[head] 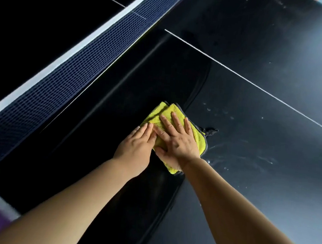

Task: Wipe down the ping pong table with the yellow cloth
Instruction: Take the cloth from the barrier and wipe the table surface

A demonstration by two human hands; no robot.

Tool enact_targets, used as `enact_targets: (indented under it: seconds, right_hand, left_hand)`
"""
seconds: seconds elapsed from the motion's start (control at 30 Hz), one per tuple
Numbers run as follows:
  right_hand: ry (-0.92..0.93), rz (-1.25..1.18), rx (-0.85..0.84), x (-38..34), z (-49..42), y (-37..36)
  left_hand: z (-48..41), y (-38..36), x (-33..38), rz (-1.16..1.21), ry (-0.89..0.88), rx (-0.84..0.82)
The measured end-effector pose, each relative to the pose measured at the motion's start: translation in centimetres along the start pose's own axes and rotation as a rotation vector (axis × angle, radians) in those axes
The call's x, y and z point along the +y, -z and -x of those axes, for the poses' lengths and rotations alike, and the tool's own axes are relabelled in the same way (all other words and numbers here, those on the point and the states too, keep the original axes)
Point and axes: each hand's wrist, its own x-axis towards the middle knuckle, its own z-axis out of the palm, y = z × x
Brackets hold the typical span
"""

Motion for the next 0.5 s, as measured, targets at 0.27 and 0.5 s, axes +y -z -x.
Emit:
enact_targets:
  seconds: [0.27, 0.5]
  right_hand:
    - [-0.117, -0.043, 0.049, 10.0, -8.1, 1.7]
    - [-0.163, -0.069, 0.071, 18.3, -11.8, 2.7]
  left_hand:
    - [-13.4, 3.8, 2.0, 0.081, 0.126, 0.061]
    - [-22.0, 5.9, 5.0, 0.083, 0.173, 0.065]
